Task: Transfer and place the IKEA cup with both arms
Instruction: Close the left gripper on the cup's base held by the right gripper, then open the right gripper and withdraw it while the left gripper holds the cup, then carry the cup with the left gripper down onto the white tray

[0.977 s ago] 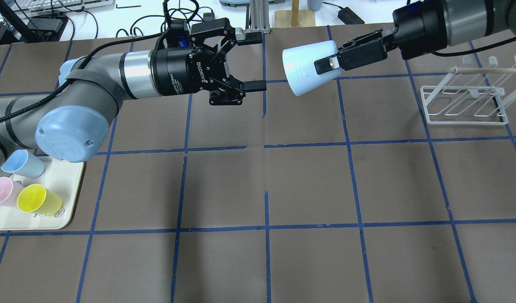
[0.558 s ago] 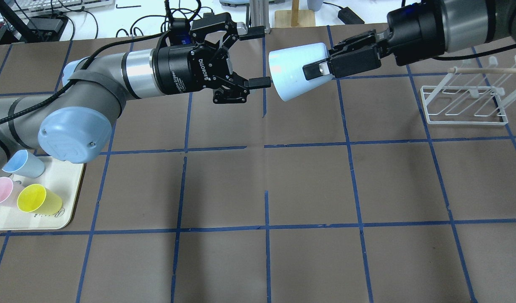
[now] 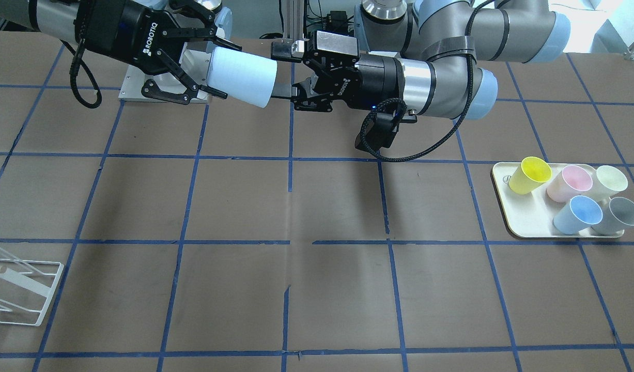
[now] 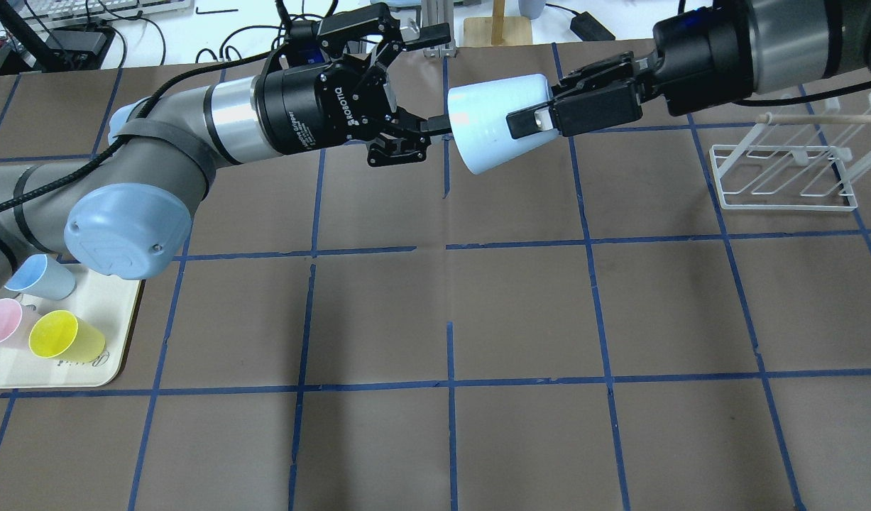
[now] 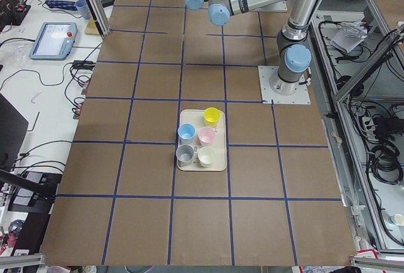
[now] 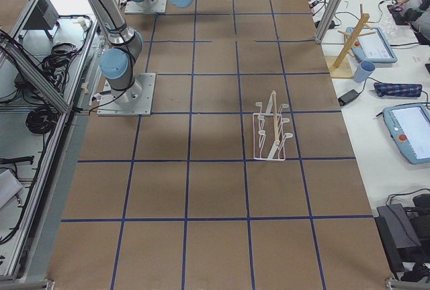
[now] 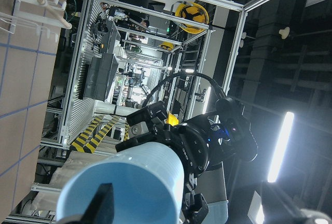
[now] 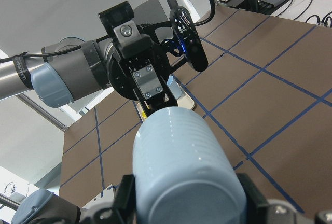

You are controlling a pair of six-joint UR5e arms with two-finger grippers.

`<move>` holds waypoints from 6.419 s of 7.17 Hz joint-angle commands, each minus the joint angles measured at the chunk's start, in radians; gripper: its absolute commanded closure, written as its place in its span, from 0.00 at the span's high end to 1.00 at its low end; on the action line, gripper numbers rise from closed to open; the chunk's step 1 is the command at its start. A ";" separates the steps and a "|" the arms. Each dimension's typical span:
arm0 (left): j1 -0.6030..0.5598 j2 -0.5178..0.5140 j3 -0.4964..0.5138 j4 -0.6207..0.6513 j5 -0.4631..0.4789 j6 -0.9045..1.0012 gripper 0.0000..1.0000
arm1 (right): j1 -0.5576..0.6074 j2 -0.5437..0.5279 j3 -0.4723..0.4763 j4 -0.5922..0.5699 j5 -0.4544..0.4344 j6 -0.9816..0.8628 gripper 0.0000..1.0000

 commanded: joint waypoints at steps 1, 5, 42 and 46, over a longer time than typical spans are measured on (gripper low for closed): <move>-0.027 -0.001 0.002 0.006 -0.013 -0.003 0.75 | 0.000 -0.001 0.001 -0.002 0.024 0.004 0.54; -0.040 0.000 0.003 0.011 -0.013 -0.004 0.49 | 0.006 -0.001 -0.007 -0.003 0.068 0.013 0.62; 0.514 -0.250 0.133 0.293 1.893 0.661 0.00 | 0.178 0.143 -0.176 -0.305 -1.108 1.317 1.00; 0.563 -0.306 0.129 0.340 1.897 0.698 0.00 | 0.178 0.144 -0.176 -0.305 -1.108 1.314 1.00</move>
